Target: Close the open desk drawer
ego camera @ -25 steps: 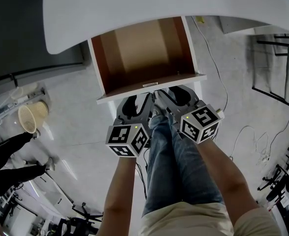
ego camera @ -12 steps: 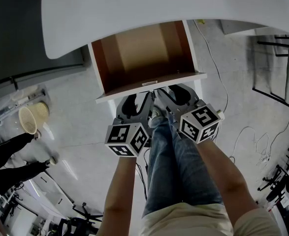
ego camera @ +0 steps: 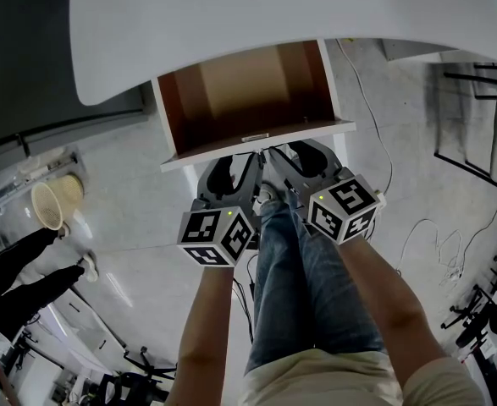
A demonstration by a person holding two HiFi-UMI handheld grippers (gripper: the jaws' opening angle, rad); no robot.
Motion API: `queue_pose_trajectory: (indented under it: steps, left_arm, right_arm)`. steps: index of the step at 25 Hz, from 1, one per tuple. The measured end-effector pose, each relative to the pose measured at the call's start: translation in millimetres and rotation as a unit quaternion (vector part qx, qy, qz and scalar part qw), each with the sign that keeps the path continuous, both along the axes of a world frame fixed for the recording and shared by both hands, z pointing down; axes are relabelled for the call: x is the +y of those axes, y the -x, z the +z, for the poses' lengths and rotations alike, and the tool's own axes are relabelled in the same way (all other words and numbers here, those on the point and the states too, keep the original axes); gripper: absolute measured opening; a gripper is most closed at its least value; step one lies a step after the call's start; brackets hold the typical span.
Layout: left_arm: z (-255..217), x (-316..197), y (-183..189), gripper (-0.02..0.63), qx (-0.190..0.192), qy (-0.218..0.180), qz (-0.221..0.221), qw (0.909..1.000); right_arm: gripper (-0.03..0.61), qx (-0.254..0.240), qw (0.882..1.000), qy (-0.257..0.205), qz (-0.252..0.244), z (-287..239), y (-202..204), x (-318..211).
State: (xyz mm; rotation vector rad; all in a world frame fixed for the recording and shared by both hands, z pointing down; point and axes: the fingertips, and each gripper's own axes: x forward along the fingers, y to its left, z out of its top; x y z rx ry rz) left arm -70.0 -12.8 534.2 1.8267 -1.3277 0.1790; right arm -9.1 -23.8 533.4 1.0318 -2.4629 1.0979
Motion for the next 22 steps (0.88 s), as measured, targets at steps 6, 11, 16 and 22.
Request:
queue_pose_trajectory:
  steps: [6, 11, 16, 22]
  left_arm:
    - [-1, -6, 2, 0.224, 0.002, -0.001, -0.002, 1.0]
    - [0, -14, 4, 0.224, 0.003, -0.002, -0.002, 1.0]
    - [2, -20, 5, 0.225, 0.003, -0.002, -0.002, 1.0]
    - [1, -30, 7, 0.225, 0.004, -0.003, -0.003, 1.0]
  right_arm:
    - [0.16, 0.001, 1.0, -0.001, 0.001, 0, 2, -6]
    - [0.16, 0.001, 1.0, -0.002, 0.002, 1, 4, -14]
    - [0.16, 0.002, 1.0, -0.003, 0.003, 2, 5, -20]
    - [0.161, 0.004, 1.0, -0.005, 0.004, 2, 6, -30]
